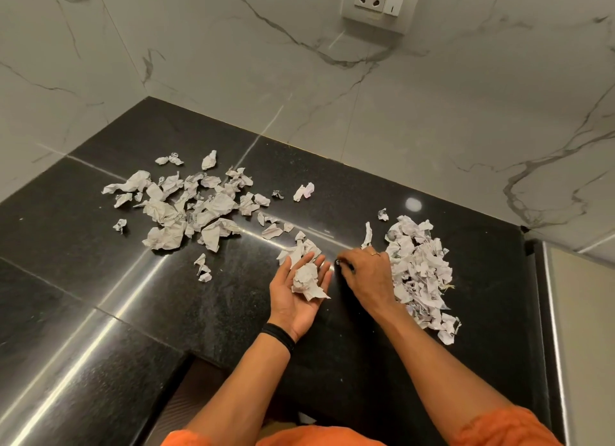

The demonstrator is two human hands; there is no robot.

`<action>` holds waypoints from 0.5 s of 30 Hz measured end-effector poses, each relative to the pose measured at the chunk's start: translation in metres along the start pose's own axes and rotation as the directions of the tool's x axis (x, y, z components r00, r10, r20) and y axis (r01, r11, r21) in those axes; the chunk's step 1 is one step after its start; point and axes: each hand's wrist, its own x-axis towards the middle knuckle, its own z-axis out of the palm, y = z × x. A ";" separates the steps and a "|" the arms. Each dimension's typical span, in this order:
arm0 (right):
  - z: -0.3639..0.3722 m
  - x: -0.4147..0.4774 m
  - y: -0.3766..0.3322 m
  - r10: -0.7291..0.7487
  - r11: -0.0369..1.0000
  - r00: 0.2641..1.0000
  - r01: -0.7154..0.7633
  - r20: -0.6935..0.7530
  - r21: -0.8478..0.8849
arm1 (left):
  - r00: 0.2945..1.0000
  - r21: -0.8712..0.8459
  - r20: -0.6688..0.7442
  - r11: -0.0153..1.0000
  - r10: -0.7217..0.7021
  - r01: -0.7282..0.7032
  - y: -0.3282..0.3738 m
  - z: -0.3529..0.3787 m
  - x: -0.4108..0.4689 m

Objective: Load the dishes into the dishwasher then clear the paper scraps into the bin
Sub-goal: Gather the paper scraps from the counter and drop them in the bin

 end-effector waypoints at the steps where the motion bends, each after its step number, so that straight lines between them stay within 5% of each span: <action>1: 0.000 -0.001 0.000 0.020 1.000 1.000 -0.020 -0.004 0.020 | 1.000 -0.007 -0.003 1.000 0.001 -0.001 -0.001 0.000 0.000; 4: -0.007 -0.007 -0.002 0.185 0.948 0.982 -0.167 -0.041 0.273 | 1.000 -0.028 -0.007 1.000 0.004 -0.004 -0.005 0.002 0.003; 7: -0.024 -0.020 -0.019 0.185 0.862 0.977 -0.110 -0.106 0.496 | 1.000 -0.051 -0.003 0.999 -0.002 0.002 -0.010 0.005 0.008; 11: -0.037 -0.042 -0.042 -0.022 0.862 0.993 0.077 -0.113 0.501 | 1.000 -0.061 0.001 0.998 -0.011 0.011 -0.018 0.012 0.013; 15: -0.031 -0.048 -0.042 -0.015 0.855 0.999 0.039 -0.050 0.517 | 0.999 -0.056 0.028 0.998 -0.026 0.027 -0.020 0.015 0.010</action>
